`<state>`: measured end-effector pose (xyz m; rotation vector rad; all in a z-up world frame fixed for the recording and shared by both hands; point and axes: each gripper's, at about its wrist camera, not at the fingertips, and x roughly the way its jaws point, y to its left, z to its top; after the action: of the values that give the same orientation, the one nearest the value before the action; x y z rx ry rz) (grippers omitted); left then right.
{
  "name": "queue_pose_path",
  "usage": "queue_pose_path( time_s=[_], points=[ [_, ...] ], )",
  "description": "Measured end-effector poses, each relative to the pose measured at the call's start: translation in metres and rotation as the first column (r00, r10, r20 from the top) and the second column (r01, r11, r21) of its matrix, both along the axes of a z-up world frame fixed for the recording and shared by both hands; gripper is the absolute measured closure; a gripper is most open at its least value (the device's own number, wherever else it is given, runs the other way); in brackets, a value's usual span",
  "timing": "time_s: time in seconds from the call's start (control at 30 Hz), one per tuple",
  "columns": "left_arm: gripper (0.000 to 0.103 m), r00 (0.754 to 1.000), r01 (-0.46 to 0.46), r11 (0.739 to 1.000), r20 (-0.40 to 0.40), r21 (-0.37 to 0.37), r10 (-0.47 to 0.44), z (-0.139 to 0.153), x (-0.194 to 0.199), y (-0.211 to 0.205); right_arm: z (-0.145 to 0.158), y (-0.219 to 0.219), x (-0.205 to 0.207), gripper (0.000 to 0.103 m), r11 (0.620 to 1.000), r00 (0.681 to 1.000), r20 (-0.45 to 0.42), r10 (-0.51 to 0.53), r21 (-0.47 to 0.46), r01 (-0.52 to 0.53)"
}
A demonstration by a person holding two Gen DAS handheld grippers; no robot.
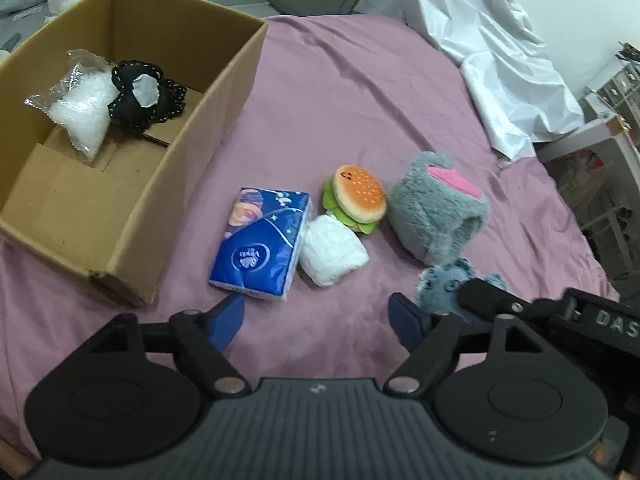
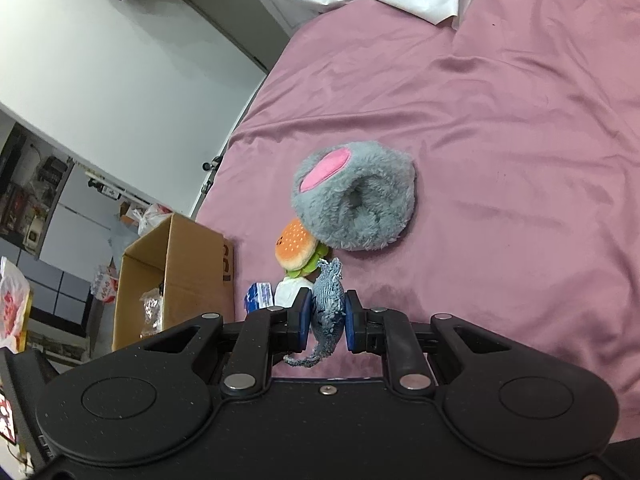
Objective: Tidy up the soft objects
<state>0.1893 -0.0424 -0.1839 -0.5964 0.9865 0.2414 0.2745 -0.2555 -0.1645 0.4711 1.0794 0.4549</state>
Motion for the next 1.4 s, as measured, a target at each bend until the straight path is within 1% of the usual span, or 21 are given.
queue_pose_path(
  time_s=[0.13,0.2,0.23,0.33,0.43,0.5,0.53,0.57,0.67,0.73,0.8,0.9,1.0,1.13,1.27,1.4],
  points=[
    [0.023,0.999,-0.043,0.998,-0.006,0.04,0.043,-0.006,0.006,0.003,-0.004,-0.002,0.003,0.086,1.0,1.0,-0.012,-0.013,0.017,0.013],
    [0.024,0.998,-0.061,0.996,0.015,0.067,0.06,-0.006,0.005,0.003,-0.005,-0.002,0.003,0.086,1.0,1.0,-0.015,-0.008,0.022,0.008],
    [0.024,0.997,-0.073,0.995,0.027,0.066,0.072,-0.008,0.003,0.003,-0.006,-0.001,0.004,0.086,1.0,1.0,-0.017,-0.006,0.024,0.006],
    [0.028,0.998,-0.055,0.995,0.019,0.089,0.054,-0.014,0.005,0.001,-0.008,-0.001,0.006,0.085,0.999,1.0,-0.027,-0.001,0.033,0.002],
    [0.037,0.997,-0.075,0.992,0.02,0.103,0.074,-0.019,0.003,0.002,-0.01,0.0,0.007,0.085,0.999,0.999,-0.034,0.002,0.039,-0.001],
    [0.05,0.995,-0.102,0.989,0.014,0.108,0.101,-0.023,0.002,0.004,-0.01,0.0,0.008,0.085,0.999,0.999,-0.037,0.006,0.041,-0.004],
    [0.053,0.994,-0.111,0.987,0.01,0.114,0.111,-0.025,0.001,0.004,-0.011,0.001,0.008,0.085,0.999,0.999,-0.038,0.007,0.042,-0.006],
    [0.059,0.993,-0.118,0.986,0.008,0.121,0.118,-0.026,0.001,0.005,-0.011,0.0,0.008,0.085,0.999,0.999,-0.039,0.008,0.043,-0.006],
    [0.06,0.992,-0.123,0.985,0.019,0.12,0.121,-0.027,-0.001,0.006,-0.011,0.0,0.009,0.085,0.999,0.999,-0.041,0.009,0.043,-0.007],
    [0.064,0.993,-0.119,0.986,0.022,0.119,0.117,-0.026,-0.002,0.006,-0.011,0.001,0.009,0.085,0.999,0.999,-0.04,0.01,0.042,-0.009],
    [0.074,0.994,-0.111,0.987,0.032,0.115,0.108,-0.025,-0.003,0.005,-0.011,0.001,0.008,0.085,0.999,0.999,-0.04,0.01,0.04,-0.008],
    [0.08,0.994,-0.101,0.989,0.046,0.11,0.096,-0.02,-0.006,0.003,-0.011,0.0,0.008,0.085,0.999,0.999,-0.041,0.006,0.037,-0.004],
    [0.084,0.994,-0.099,0.991,0.052,0.088,0.095,-0.017,-0.009,0.004,-0.01,0.001,0.008,0.085,1.0,0.999,-0.038,0.007,0.03,-0.006],
    [0.085,0.994,-0.095,0.994,0.064,0.052,0.092,-0.012,-0.015,0.005,-0.008,0.001,0.006,0.085,1.0,1.0,-0.03,0.006,0.022,-0.006],
    [0.085,0.993,-0.08,0.996,0.088,0.047,0.075,-0.002,-0.018,0.003,-0.004,0.002,0.004,0.085,1.0,1.0,-0.018,0.012,0.011,-0.012],
    [0.085,0.993,-0.068,0.997,0.102,0.035,0.064,0.011,-0.02,0.002,0.007,0.004,0.0,0.085,1.0,0.999,0.024,0.026,-0.014,-0.025]
  ],
)
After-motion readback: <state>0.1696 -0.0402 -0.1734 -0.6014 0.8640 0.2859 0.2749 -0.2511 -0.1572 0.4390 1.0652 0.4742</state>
